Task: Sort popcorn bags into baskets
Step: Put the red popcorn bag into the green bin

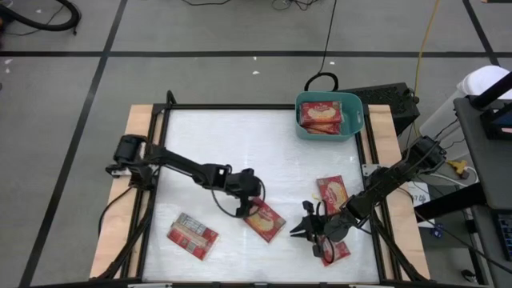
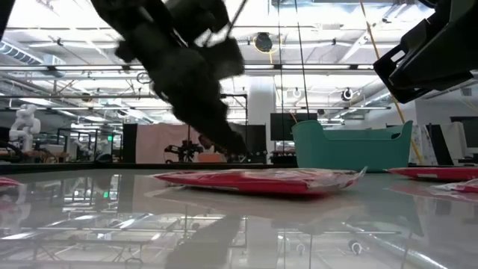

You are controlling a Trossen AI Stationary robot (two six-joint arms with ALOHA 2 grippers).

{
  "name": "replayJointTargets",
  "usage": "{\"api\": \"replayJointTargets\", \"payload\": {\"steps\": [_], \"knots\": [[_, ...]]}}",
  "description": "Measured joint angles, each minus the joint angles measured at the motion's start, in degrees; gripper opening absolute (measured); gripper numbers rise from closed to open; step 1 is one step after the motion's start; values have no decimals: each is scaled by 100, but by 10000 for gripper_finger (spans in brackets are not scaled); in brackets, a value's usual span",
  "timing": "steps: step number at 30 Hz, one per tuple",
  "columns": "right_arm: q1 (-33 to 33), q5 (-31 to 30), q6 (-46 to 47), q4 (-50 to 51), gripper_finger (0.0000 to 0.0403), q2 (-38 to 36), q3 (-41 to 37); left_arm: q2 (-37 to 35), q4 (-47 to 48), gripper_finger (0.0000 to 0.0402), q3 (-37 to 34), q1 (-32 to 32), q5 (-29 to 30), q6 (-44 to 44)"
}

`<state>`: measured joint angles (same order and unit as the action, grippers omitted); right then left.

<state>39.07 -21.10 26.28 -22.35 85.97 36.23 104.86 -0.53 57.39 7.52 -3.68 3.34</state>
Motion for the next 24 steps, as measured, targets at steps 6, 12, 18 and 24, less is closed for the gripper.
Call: {"api": "replayJointTargets", "payload": {"steps": [6,12,18,24], "knots": [[0,11,-61,35,38,-2,-4,668,-626,294,23,-115,-563,28],[0,13,-61,58,38,-2,-2,880,-840,259,37,-165,-924,-25],[0,15,-96,35,38,-2,-2,843,-783,148,31,-148,-1025,-112],[0,-97,137,102,38,-2,-2,726,-669,19,16,-138,-1011,-126]]}}
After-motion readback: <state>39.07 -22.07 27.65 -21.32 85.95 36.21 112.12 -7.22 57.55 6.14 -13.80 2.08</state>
